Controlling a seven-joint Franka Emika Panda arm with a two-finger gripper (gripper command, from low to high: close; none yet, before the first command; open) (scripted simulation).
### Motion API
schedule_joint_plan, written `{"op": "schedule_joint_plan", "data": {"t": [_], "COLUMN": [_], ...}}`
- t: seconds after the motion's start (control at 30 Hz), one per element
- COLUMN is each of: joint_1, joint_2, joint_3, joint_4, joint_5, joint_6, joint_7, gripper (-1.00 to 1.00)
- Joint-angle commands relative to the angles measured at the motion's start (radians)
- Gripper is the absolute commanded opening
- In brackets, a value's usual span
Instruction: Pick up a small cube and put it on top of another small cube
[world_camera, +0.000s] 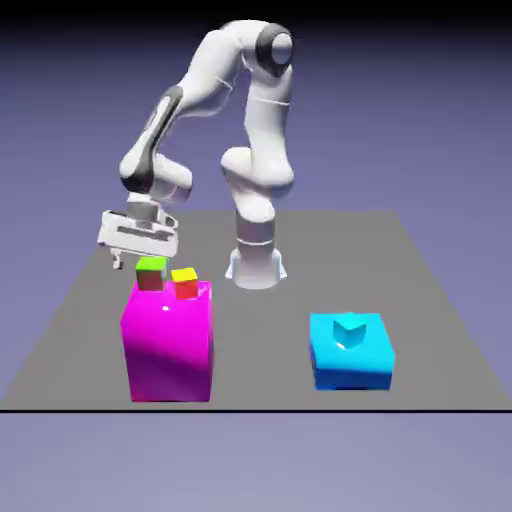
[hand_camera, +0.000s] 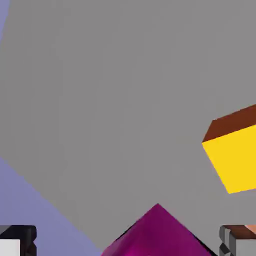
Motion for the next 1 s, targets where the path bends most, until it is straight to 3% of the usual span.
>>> {"op": "schedule_joint_plan", "data": {"t": [0.0,0.57,0.67,0.97], "joint_1": [-0.015,-0.277,-0.283,-0.239], "joint_2": [0.012,0.216,0.179,0.49], "joint_3": [0.014,0.249,0.256,0.18], "joint_4": [-0.002,-0.038,-0.067,0.099], "joint_5": [0.044,0.783,0.785,0.953], "joint_6": [-0.006,-0.107,-0.107,-0.171], "joint_7": [0.004,0.073,0.054,-0.213], "gripper": [0.0,0.0,0.0,0.0]}}
